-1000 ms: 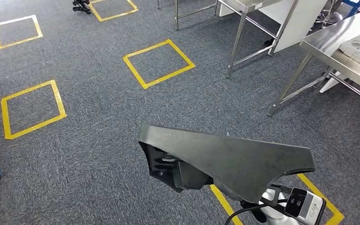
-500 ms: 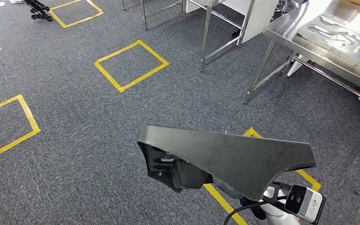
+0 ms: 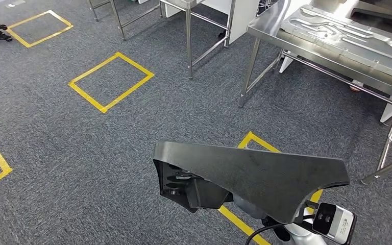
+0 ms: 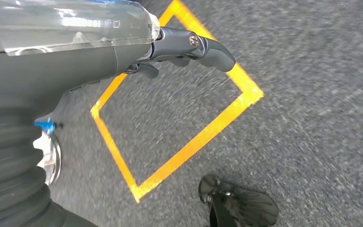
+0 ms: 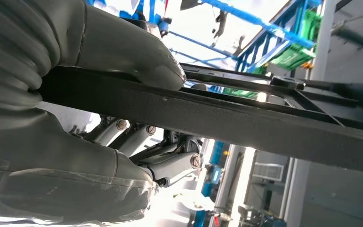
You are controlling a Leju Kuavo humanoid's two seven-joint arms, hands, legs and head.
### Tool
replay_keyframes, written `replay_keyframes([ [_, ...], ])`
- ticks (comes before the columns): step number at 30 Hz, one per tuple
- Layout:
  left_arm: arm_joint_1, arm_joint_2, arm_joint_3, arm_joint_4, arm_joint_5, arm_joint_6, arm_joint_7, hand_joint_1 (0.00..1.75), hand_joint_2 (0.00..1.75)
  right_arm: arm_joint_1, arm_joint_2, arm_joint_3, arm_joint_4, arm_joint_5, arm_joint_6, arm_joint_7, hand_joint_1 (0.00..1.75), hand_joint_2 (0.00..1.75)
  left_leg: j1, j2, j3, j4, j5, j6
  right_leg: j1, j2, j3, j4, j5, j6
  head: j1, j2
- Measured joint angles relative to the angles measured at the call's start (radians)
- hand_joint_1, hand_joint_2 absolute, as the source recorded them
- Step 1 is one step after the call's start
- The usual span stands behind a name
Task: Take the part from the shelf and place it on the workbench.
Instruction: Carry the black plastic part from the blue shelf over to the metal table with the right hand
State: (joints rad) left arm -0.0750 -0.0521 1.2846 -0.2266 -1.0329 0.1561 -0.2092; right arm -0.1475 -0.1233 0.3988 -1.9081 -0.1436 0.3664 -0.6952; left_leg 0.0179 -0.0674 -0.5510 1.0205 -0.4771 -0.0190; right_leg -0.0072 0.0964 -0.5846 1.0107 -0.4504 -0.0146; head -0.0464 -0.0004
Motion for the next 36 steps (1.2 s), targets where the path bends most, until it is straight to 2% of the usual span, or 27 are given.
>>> replay_keyframes([
  [1, 0.0, 0.0, 0.002, 0.0, 0.0, 0.0, 0.0, 0.0, 1.75, -0.004, 0.0, 0.003, 0.0, -0.002, -0.002, 0.002, 1.73, 1.75, -0.001, -0.009, 0.005, -0.014, -0.001, 0.004, -0.002, 0.011, -0.005, 0.001, 0.002, 0.007, 0.0, 0.0],
  [3, -0.001, 0.0, 0.005, 0.0, 0.001, 0.0, 0.001, 0.0, 1.75, -0.011, 0.0, 0.006, 0.0, -0.008, -0.008, 0.008, 1.73, 1.75, -0.002, 0.008, 0.005, -0.02, 0.004, 0.015, -0.005, 0.023, -0.013, 0.001, 0.007, 0.02, 0.0, 0.0],
  [5, -0.004, -0.001, 0.007, 0.0, 0.001, 0.0, 0.002, 0.0, 1.75, -0.021, 0.0, 0.007, 0.0, -0.017, -0.016, 0.014, 1.73, 1.75, 0.0, 0.032, 0.007, -0.029, 0.011, 0.031, -0.001, -0.018, -0.03, 0.035, -0.018, 0.028, 0.0, 0.0],
  [7, -0.003, -0.001, 0.009, 0.0, 0.001, 0.0, 0.003, 0.0, 1.75, -0.035, 0.0, 0.008, 0.0, -0.028, -0.024, 0.02, 1.73, 1.75, -0.001, 0.058, 0.006, -0.033, 0.014, 0.04, 0.001, -0.073, -0.084, 0.149, -0.081, 0.032, 0.0, 0.0],
  [8, -0.002, -0.001, 0.01, 0.0, 0.001, 0.001, 0.003, 0.0, 1.75, -0.04, 0.0, 0.008, 0.0, -0.034, -0.029, 0.023, 1.73, 1.75, -0.003, 0.072, 0.005, -0.032, 0.014, 0.041, 0.0, -0.083, -0.118, 0.219, -0.11, 0.035, 0.0, 0.0],
  [9, -0.001, -0.001, 0.011, 0.0, 0.001, 0.001, 0.004, 0.0, 1.75, -0.044, 0.0, 0.009, 0.0, -0.038, -0.033, 0.027, 1.73, 1.75, -0.004, 0.085, 0.005, -0.032, 0.013, 0.042, -0.003, -0.087, -0.143, 0.271, -0.126, 0.037, 0.0, 0.0],
  [10, -0.001, 0.0, 0.011, 0.0, 0.001, 0.001, 0.004, 0.0, 1.75, -0.046, -0.001, 0.009, 0.0, -0.041, -0.035, 0.029, 1.73, 1.75, -0.005, 0.097, 0.005, -0.032, 0.012, 0.042, -0.004, -0.089, -0.151, 0.289, -0.123, 0.038, 0.0, 0.0],
  [11, -0.002, 0.0, 0.011, 0.0, 0.001, 0.001, 0.004, 0.0, 1.75, -0.048, -0.001, 0.009, 0.0, -0.043, -0.036, 0.031, 1.73, 1.75, -0.005, 0.108, 0.005, -0.031, 0.011, 0.041, -0.005, -0.093, -0.136, 0.263, -0.101, 0.038, 0.0, 0.0],
  [12, -0.003, 0.0, 0.011, 0.0, 0.001, 0.001, 0.004, 0.0, 1.75, -0.052, -0.002, 0.009, 0.001, -0.045, -0.036, 0.032, 1.73, 1.75, -0.006, 0.119, 0.007, -0.031, 0.01, 0.039, -0.005, -0.102, -0.102, 0.2, -0.068, 0.036, 0.0, 0.0],
  [14, -0.005, -0.001, 0.011, 0.0, 0.001, 0.001, 0.002, 0.0, 1.75, -0.062, -0.004, 0.01, 0.001, -0.049, -0.037, 0.033, 1.73, 1.75, -0.009, 0.137, 0.012, -0.03, 0.006, 0.033, 0.001, -0.146, -0.023, 0.053, -0.017, 0.026, 0.0, 0.0],
  [15, -0.005, -0.001, 0.011, 0.0, 0.003, 0.001, 0.001, 0.0, 1.75, -0.067, -0.004, 0.01, 0.001, -0.051, -0.037, 0.033, 1.73, 1.75, -0.011, 0.145, 0.014, -0.03, 0.004, 0.028, 0.006, -0.162, -0.002, 0.01, -0.007, 0.021, 0.0, 0.0],
  [16, -0.006, -0.001, 0.011, 0.0, 0.005, 0.0, 0.0, 0.0, 1.75, -0.071, -0.004, 0.01, 0.001, -0.053, -0.037, 0.033, 1.73, 1.75, -0.013, 0.154, 0.015, -0.03, 0.002, 0.023, 0.011, -0.169, 0.006, -0.008, -0.006, 0.017, 0.0, 0.0],
  [18, -0.008, -0.002, 0.012, 0.0, 0.01, 0.0, -0.002, 0.0, 1.75, -0.075, -0.005, 0.011, 0.004, -0.056, -0.036, 0.035, 1.73, 1.75, -0.014, 0.171, 0.019, -0.031, 0.0, 0.012, 0.011, -0.146, 0.004, -0.01, -0.002, 0.008, 0.0, 0.0],
  [19, -0.009, -0.002, 0.012, 0.0, 0.013, 0.0, -0.002, 0.0, 1.75, -0.077, -0.005, 0.011, 0.005, -0.057, -0.035, 0.035, 1.73, 1.75, -0.012, 0.166, 0.019, -0.026, -0.007, 0.006, 0.008, -0.136, 0.005, -0.014, 0.002, 0.003, 0.0, 0.0],
  [20, -0.01, -0.002, 0.012, 0.0, 0.015, 0.0, -0.003, 0.0, 1.75, -0.081, -0.005, 0.012, 0.007, -0.059, -0.035, 0.035, 1.73, 1.75, -0.011, 0.151, 0.013, -0.006, -0.023, 0.001, 0.005, -0.126, 0.007, -0.019, 0.005, -0.002, 0.0, 0.0],
  [21, -0.011, -0.003, 0.013, 0.0, 0.017, 0.0, -0.003, 0.0, 1.75, -0.084, -0.005, 0.014, 0.009, -0.061, -0.035, 0.035, 1.73, 1.75, -0.008, 0.128, -0.004, 0.036, -0.05, -0.003, 0.001, -0.117, 0.008, -0.022, 0.008, -0.008, 0.0, 0.0],
  [23, -0.008, -0.005, 0.014, 0.0, 0.018, 0.0, -0.003, 0.0, 1.75, -0.089, -0.004, 0.017, 0.014, -0.064, -0.034, 0.036, 1.73, 1.75, -0.005, 0.086, -0.066, 0.173, -0.119, -0.009, 0.002, -0.095, 0.006, -0.022, 0.01, -0.013, 0.0, 0.0],
  [24, -0.006, -0.005, 0.014, 0.0, 0.018, 0.0, -0.004, 0.0, 1.75, -0.09, -0.004, 0.019, 0.018, -0.065, -0.034, 0.036, 1.73, 1.75, -0.005, 0.078, -0.097, 0.237, -0.14, -0.011, 0.002, -0.082, 0.005, -0.021, 0.01, -0.014, 0.0, 0.0],
  [25, -0.005, -0.005, 0.015, 0.0, 0.018, -0.001, -0.005, 0.0, 1.75, -0.09, -0.004, 0.02, 0.021, -0.067, -0.033, 0.036, 1.73, 1.75, -0.005, 0.076, -0.114, 0.269, -0.142, -0.012, 0.003, -0.069, 0.005, -0.02, 0.01, -0.014, 0.0, 0.0],
  [26, -0.003, -0.005, 0.015, 0.0, 0.018, -0.002, -0.007, 0.0, 1.75, -0.09, -0.004, 0.021, 0.025, -0.069, -0.033, 0.036, 1.73, 1.75, -0.004, 0.074, -0.113, 0.26, -0.123, -0.012, 0.003, -0.056, 0.005, -0.018, 0.009, -0.014, 0.0, 0.0],
  [28, -0.003, -0.005, 0.016, 0.0, 0.018, -0.006, -0.014, 0.0, 1.75, -0.092, -0.005, 0.021, 0.031, -0.071, -0.033, 0.034, 1.73, 1.75, -0.003, 0.056, -0.061, 0.134, -0.045, -0.007, 0.002, -0.03, 0.006, -0.012, 0.007, -0.01, 0.0, 0.0],
  [30, -0.005, -0.004, 0.017, 0.0, 0.018, -0.011, -0.019, 0.0, 1.75, -0.093, -0.006, 0.021, 0.036, -0.072, -0.033, 0.029, 1.73, 1.75, -0.001, 0.019, -0.009, 0.013, 0.0, 0.0, 0.002, -0.008, 0.001, -0.006, 0.006, 0.0, 0.0, 0.0],
  [31, -0.005, -0.005, 0.018, 0.0, 0.018, -0.012, -0.02, 0.0, 1.75, -0.094, -0.007, 0.021, 0.038, -0.072, -0.034, 0.027, 1.73, 1.75, -0.001, 0.006, 0.002, -0.012, 0.004, 0.004, 0.001, 0.002, -0.003, -0.004, 0.007, 0.006, 0.0, 0.0],
  [32, -0.006, -0.005, 0.018, 0.0, 0.018, -0.013, -0.021, 0.0, 1.75, -0.093, -0.009, 0.021, 0.04, -0.072, -0.034, 0.024, 1.73, 1.75, -0.003, 0.006, 0.004, -0.017, 0.001, 0.008, 0.0, 0.012, -0.008, -0.004, 0.01, 0.013, 0.0, 0.0],
  [33, -0.007, -0.005, 0.018, 0.0, 0.018, -0.014, -0.022, 0.0, 1.75, -0.093, -0.01, 0.021, 0.041, -0.072, -0.034, 0.023, 1.73, 1.75, -0.003, 0.015, 0.003, -0.018, 0.004, 0.013, -0.001, 0.021, -0.011, -0.005, 0.013, 0.019, 0.0, 0.0],
  [34, -0.009, -0.006, 0.018, 0.0, 0.018, -0.016, -0.023, 0.0, 1.75, -0.091, -0.012, 0.021, 0.041, -0.071, -0.035, 0.021, 1.73, 1.75, -0.002, 0.025, 0.004, -0.022, 0.008, 0.02, -0.001, 0.018, -0.014, -0.003, 0.011, 0.025, 0.0, 0.0],
  [36, -0.012, -0.007, 0.019, 0.0, 0.018, -0.017, -0.027, 0.0, 1.75, -0.09, -0.016, 0.021, 0.042, -0.069, -0.035, 0.017, 1.73, 1.75, 0.001, 0.048, 0.006, -0.031, 0.014, 0.035, 0.001, -0.023, -0.04, 0.049, -0.023, 0.033, 0.0, 0.0],
])
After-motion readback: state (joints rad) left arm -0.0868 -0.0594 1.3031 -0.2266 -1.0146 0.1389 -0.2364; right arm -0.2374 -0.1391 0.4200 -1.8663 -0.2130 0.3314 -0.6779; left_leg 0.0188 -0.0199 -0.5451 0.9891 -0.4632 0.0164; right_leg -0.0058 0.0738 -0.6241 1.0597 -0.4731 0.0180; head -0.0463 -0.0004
